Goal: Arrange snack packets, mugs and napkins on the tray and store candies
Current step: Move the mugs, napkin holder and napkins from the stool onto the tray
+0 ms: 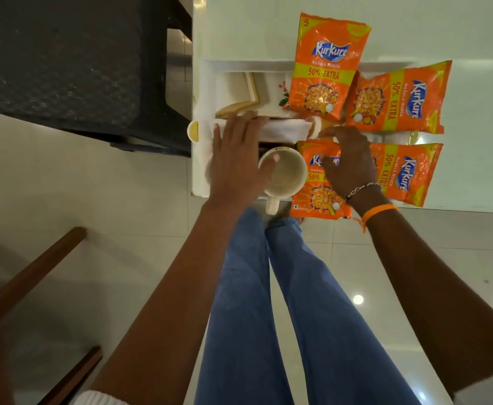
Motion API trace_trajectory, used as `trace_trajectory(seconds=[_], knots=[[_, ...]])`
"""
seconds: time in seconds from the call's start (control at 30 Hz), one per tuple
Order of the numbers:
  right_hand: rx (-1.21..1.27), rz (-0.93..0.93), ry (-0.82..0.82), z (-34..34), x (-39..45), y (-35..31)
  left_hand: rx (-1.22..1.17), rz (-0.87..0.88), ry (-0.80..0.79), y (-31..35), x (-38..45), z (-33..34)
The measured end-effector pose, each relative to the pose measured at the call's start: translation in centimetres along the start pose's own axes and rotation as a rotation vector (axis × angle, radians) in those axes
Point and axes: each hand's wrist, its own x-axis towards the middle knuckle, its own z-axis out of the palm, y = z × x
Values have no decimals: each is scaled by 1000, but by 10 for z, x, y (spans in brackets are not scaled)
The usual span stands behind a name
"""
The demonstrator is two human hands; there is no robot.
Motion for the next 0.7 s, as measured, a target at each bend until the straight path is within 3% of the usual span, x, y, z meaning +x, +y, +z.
trace_trajectory(seconds=[0.17,0.4,0.47,0.57,0.63,0.7], knots=[[-410,-49,-343,28,-26,21,251,49,-178,17,-6,26],[-437,-156,-398,30,-26,40,284,14,-163,24,-7,30],[-376,-150,-344,24,-26,39,246,20,-117,30,-10,28],[-310,-63,-113,5,-29,47,189,116,-38,50,-19,33],[-321,25,-19,-9,-33,60,169,214,-49,66,-26,43],[-391,73,-29,-18,-37,76,137,264,-120,80,-33,59]])
